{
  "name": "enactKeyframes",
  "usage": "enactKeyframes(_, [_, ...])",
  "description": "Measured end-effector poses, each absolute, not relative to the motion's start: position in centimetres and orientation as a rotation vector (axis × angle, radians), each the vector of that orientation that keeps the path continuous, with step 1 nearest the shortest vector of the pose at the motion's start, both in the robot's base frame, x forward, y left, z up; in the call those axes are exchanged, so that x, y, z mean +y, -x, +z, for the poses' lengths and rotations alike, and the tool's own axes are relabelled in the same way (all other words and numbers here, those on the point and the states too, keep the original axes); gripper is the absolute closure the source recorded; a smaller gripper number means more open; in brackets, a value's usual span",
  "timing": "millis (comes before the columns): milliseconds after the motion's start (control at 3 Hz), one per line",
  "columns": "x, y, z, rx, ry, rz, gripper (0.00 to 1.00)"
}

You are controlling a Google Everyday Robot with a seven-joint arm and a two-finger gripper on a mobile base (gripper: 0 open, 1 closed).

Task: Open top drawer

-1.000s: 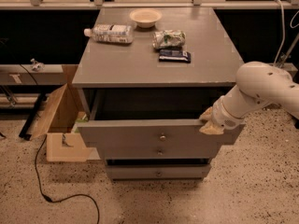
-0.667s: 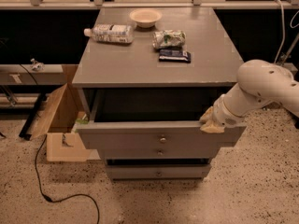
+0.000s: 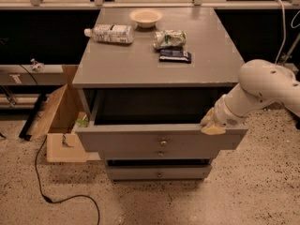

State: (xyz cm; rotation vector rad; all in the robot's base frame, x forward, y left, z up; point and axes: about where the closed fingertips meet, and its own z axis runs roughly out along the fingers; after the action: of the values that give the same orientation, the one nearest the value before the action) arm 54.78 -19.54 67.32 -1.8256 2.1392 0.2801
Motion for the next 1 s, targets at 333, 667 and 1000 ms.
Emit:
enactKeyframes(333, [-19.54, -54.78, 67.32, 2.139, 1.826, 0.280, 0.15])
enactKeyframes(667, [-19.50, -54.77, 67.24, 2.140, 1.828, 0.281, 0.00])
enactKeyframes(1000, [-19.50, -54.77, 67.23, 2.140, 1.828, 0.281, 0.00])
